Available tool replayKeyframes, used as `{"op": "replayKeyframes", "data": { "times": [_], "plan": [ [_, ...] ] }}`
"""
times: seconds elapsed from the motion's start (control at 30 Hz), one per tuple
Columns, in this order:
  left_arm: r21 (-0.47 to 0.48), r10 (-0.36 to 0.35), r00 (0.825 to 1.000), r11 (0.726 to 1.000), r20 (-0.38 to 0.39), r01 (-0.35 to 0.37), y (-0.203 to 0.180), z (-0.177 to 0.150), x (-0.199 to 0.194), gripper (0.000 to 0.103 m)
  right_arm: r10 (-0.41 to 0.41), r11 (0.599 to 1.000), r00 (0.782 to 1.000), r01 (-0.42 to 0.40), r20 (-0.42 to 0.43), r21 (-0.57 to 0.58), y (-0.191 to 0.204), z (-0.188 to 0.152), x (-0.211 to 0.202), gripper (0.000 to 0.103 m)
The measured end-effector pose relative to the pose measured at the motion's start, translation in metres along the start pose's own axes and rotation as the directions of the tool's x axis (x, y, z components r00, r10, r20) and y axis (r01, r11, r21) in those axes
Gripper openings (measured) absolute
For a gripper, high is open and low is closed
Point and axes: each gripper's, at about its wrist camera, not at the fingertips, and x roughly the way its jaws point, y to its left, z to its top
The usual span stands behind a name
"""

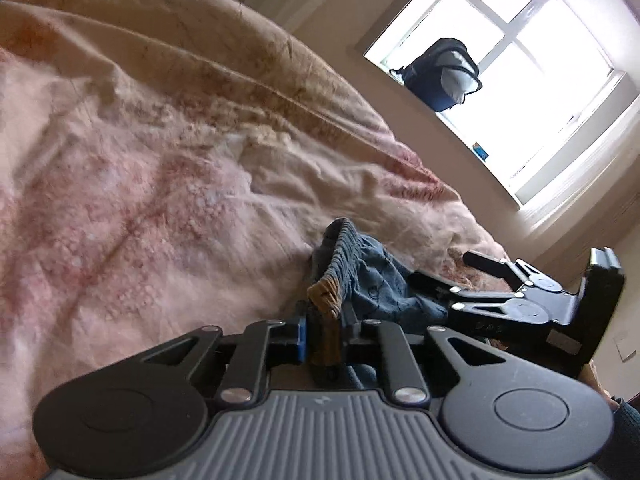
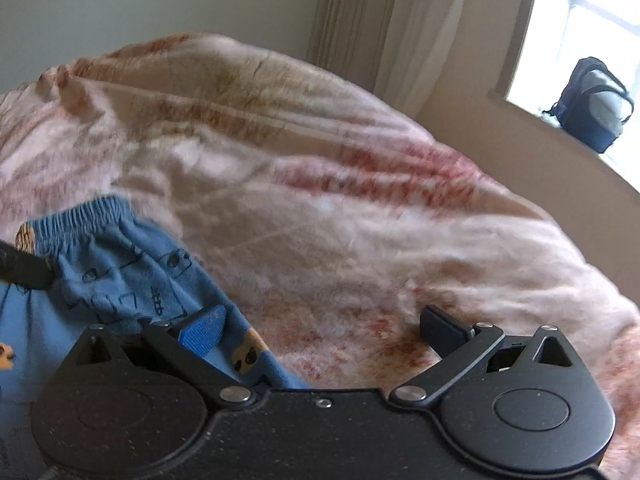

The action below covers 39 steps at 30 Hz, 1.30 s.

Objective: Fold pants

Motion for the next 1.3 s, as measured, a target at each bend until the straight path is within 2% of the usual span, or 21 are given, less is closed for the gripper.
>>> {"op": "replayKeyframes", "data": {
  "times": [0.03,0.1,0.2,0.27,0.3,0.37,0.43,0.5,0.6,0.77,0.87,0.93,1.03,1.1,1.2,1.3],
  "plan": [
    [-0.005,0.004,1.0,1.0,-0.007,-0.004,0.001,0.0,-0.001,0.016,-0.003,1.0,0.999,0.003,0.036,0.009,0.001,0.002,-0.008,0.102],
    [-0.018,0.012,1.0,1.0,-0.021,-0.012,0.003,0.0,-0.001,0.016,0.056,0.998,0.995,-0.056,0.078,0.008,0.005,0.007,-0.018,0.102],
    [-0.021,0.019,1.0,1.0,-0.024,-0.02,0.003,0.0,0.003,0.016,0.139,0.988,0.989,-0.135,0.043,-0.078,0.024,0.012,-0.012,0.102],
    [0.009,0.039,0.999,0.999,-0.02,-0.039,-0.001,-0.001,0.003,0.015,0.073,0.976,0.997,-0.074,-0.013,-0.206,0.042,0.008,0.005,0.102],
    [0.015,0.044,0.999,0.999,-0.018,-0.044,-0.002,-0.001,0.004,0.015,0.068,0.973,0.998,-0.069,-0.014,-0.219,0.043,0.007,0.011,0.102],
    [0.016,0.049,0.999,0.999,-0.019,-0.048,-0.003,0.0,0.004,0.015,0.047,0.985,0.999,-0.049,-0.016,-0.165,0.035,0.013,0.015,0.102],
    [0.015,0.052,0.998,0.999,-0.021,-0.051,-0.002,0.0,0.004,0.015,-0.078,0.989,0.997,0.077,-0.002,-0.13,0.023,0.017,0.013,0.102],
    [0.025,0.052,0.998,0.998,-0.021,-0.051,-0.003,0.001,0.004,0.015,-0.136,0.987,0.991,0.137,0.011,-0.087,0.007,0.02,0.001,0.1],
    [0.044,0.056,0.998,0.997,-0.02,-0.055,-0.004,0.0,0.004,0.015,-0.129,0.991,0.991,0.13,0.026,-0.04,-0.013,0.012,-0.039,0.102],
    [0.083,0.072,0.997,0.994,-0.024,-0.07,-0.01,0.002,0.004,0.016,-0.237,0.969,0.971,0.238,0.016,-0.063,-0.006,-0.041,-0.105,0.102],
    [0.096,0.087,0.996,0.992,-0.016,-0.085,-0.015,0.002,0.004,0.016,-0.318,0.943,0.948,0.313,-0.026,-0.113,0.002,-0.07,-0.104,0.102],
    [0.1,0.101,0.995,0.99,-0.001,-0.1,-0.021,0.002,0.001,0.015,-0.317,0.941,0.947,0.308,-0.053,-0.139,0.005,-0.088,-0.089,0.102],
    [0.131,0.102,0.994,0.986,0.025,-0.104,-0.032,0.005,-0.006,0.015,-0.285,0.959,0.958,0.285,-0.032,0.003,-0.009,-0.083,-0.1,0.102],
    [0.178,0.093,0.994,0.979,0.055,-0.102,-0.045,0.008,-0.014,0.015,-0.295,0.955,0.955,0.293,0.041,0.038,-0.013,-0.08,-0.121,0.102],
    [0.255,0.046,0.993,0.964,0.105,-0.072,-0.073,0.01,-0.028,0.015,-0.345,0.938,0.934,0.346,0.089,0.006,-0.014,-0.084,-0.153,0.102],
    [0.404,-0.043,0.987,0.914,0.154,-0.024,-0.113,0.004,-0.043,0.015,-0.367,0.93,0.924,0.367,0.109,0.021,-0.016,-0.103,-0.192,0.102]
  ]
}}
